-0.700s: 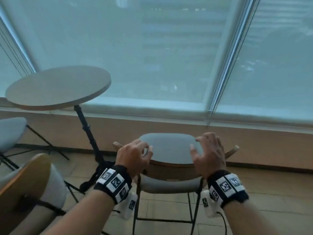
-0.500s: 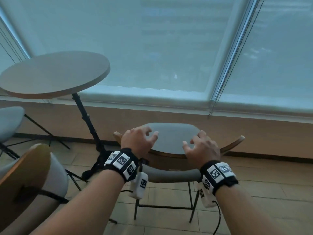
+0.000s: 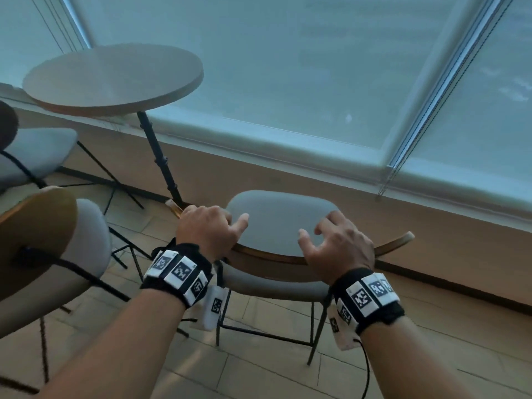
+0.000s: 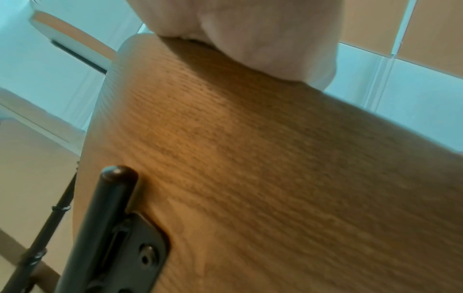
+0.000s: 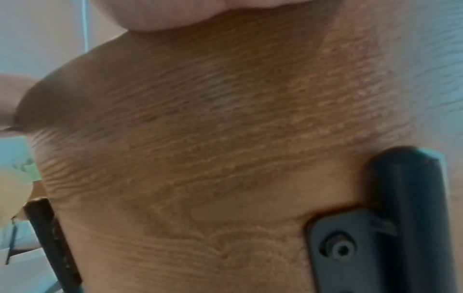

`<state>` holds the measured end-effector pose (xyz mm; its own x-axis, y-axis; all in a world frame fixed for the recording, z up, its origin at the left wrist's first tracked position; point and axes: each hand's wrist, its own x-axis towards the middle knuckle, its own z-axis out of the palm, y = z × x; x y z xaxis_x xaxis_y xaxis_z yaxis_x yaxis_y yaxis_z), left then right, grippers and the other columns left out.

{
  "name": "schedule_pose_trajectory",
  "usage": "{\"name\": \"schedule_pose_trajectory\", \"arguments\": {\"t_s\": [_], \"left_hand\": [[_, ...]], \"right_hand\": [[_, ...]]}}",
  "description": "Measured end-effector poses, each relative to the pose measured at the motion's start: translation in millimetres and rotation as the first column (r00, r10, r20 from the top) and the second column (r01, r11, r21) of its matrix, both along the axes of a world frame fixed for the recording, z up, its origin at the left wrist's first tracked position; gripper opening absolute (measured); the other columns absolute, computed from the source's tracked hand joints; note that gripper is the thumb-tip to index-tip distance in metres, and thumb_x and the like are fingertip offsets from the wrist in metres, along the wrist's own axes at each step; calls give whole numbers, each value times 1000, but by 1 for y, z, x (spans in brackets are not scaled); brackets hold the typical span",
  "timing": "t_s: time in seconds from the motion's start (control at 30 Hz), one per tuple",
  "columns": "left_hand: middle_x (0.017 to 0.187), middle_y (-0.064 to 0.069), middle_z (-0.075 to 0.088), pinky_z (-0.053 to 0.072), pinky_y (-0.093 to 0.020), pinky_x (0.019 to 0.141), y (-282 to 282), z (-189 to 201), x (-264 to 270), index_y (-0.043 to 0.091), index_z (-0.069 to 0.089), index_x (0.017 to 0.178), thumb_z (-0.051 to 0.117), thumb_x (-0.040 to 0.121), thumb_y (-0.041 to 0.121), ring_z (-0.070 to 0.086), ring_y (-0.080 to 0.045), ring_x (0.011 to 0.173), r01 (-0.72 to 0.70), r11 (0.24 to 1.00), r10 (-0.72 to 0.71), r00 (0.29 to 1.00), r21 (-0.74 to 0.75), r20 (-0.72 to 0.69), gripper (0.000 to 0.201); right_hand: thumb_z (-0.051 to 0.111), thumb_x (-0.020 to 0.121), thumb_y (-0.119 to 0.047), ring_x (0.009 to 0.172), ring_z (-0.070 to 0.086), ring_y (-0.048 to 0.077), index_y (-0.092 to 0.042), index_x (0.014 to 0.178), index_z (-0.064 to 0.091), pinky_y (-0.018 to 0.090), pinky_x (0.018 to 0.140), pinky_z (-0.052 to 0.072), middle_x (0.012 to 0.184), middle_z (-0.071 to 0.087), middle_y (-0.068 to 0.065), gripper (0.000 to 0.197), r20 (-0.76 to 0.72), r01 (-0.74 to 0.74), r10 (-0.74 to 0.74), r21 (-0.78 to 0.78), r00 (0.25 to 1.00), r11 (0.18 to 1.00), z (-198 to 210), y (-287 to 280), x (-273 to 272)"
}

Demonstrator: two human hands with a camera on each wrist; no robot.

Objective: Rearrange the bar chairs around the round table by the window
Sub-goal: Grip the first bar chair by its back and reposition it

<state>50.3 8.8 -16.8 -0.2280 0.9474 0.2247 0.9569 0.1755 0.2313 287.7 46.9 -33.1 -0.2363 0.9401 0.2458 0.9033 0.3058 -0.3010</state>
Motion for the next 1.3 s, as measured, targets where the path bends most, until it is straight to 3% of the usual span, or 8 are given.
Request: {"name": "schedule_pose_trajectory", "arguments": {"t_s": [0.2,0.33,0.5,0.73,1.03,1.3], "left_hand": [[47,1,51,35,-35,71,-18,2,36,15,60,51,43,97,54,42,-14,49,-191,982,191,982,4,-5,63],[51,0,51,30,-33,67,-23,5,58,16,59,54,39,97,56,49,-20,55,-313,950,311,949,-24,-55,62],[51,4,52,34,-31,59,-7,5,74,18,58,57,40,95,58,50,-12,51,-399,912,396,917,-93,-52,59],[54,4,55,30,-25,49,40,6,100,19,58,59,38,94,62,51,-9,50,-510,853,503,860,-115,-82,59],[53,5,52,27,-24,49,84,13,128,17,56,56,43,93,60,49,-10,50,-582,803,580,812,-124,-58,58],[56,0,58,29,-25,50,109,14,161,17,61,56,50,92,59,53,-15,53,-693,715,690,721,-89,-67,57]], "right_hand": [[42,90,-61,74,55,17,-19,82,63,33,65,48,92,54,-5,48,39,-207,207,4,978,978,0,31,21],[43,91,-62,71,54,15,-20,83,64,36,66,52,95,54,-7,48,36,-323,323,-11,946,946,-1,65,29],[37,90,-67,70,54,12,-22,87,65,36,64,54,100,55,-9,52,68,-458,457,-14,887,889,-2,109,29],[33,87,-68,72,55,11,-23,86,65,36,64,53,99,54,-10,56,43,-520,519,9,854,854,-1,170,40],[30,88,-71,74,55,10,-24,89,63,32,60,51,101,53,-10,57,90,-615,613,-15,785,789,2,231,45],[35,92,-70,76,54,13,-24,93,63,35,66,54,100,52,-7,54,107,-675,679,-75,726,734,4,261,56]]}}
